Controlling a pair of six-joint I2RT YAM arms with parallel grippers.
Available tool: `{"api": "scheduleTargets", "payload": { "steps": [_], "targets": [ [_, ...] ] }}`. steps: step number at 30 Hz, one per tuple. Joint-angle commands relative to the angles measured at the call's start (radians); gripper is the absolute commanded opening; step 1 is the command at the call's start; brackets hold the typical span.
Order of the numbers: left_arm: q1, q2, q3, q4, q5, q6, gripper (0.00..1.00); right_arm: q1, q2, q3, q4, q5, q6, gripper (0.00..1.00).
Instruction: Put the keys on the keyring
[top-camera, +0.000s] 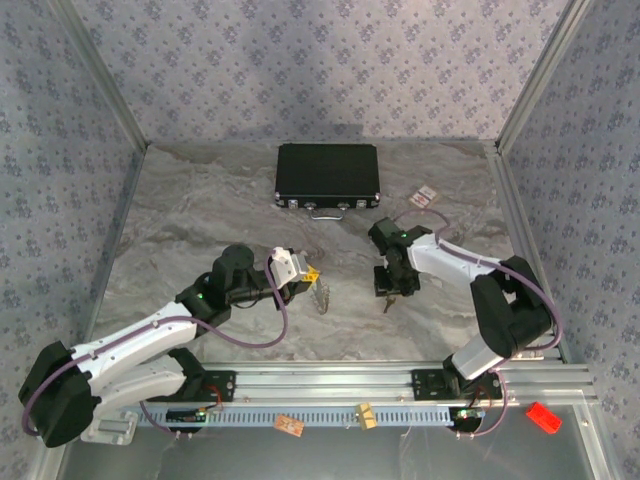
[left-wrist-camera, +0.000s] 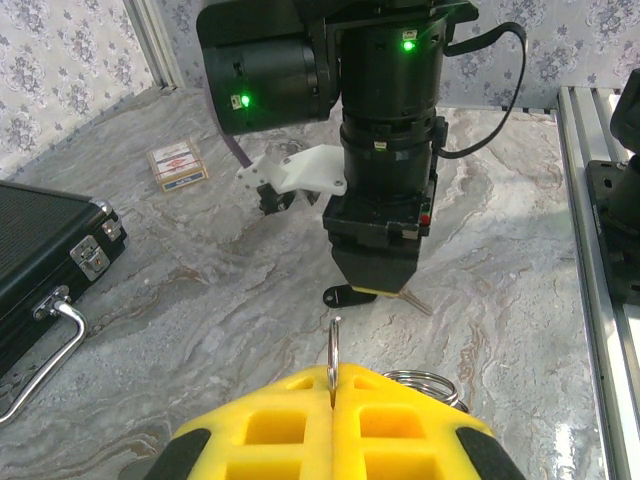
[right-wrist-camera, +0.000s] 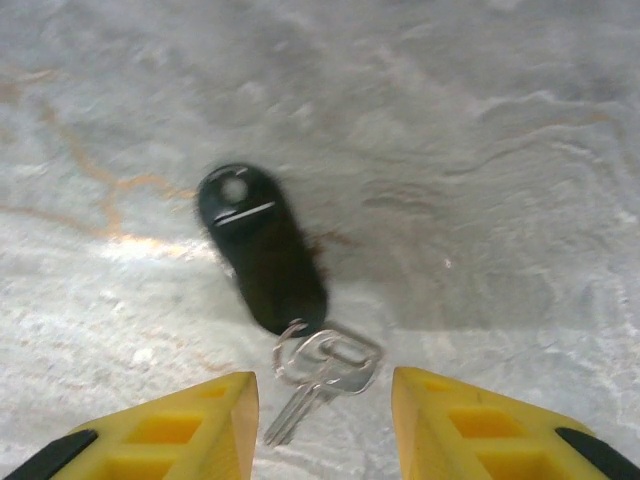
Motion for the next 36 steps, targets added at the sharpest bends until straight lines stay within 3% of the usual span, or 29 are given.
{"api": "scheduleTargets", "payload": {
  "steps": [1, 16, 26, 36],
  "targets": [
    [-0.001, -0.008, -0.001, 0.041, 0.023, 0.012, 0.00, 0.037, 0.028, 0.036, -0.055, 0.039, -0.018, 0.41],
    [-0.002, -0.019, 0.002, 0.029, 0.018, 0.016, 0.00, 0.113, 0.155, 0.120, -0.126, 0.195, -0.015, 0.26],
    [-0.002, -0.019, 0.004, 0.030, 0.017, 0.017, 0.00, 0.117, 0.169, 0.125, -0.129, 0.194, -0.017, 0.23],
    [-0.002, -0.019, 0.002, 0.029, 0.015, 0.016, 0.00, 0.119, 0.166, 0.131, -0.139, 0.206, -0.017, 0.08]
  ]
}}
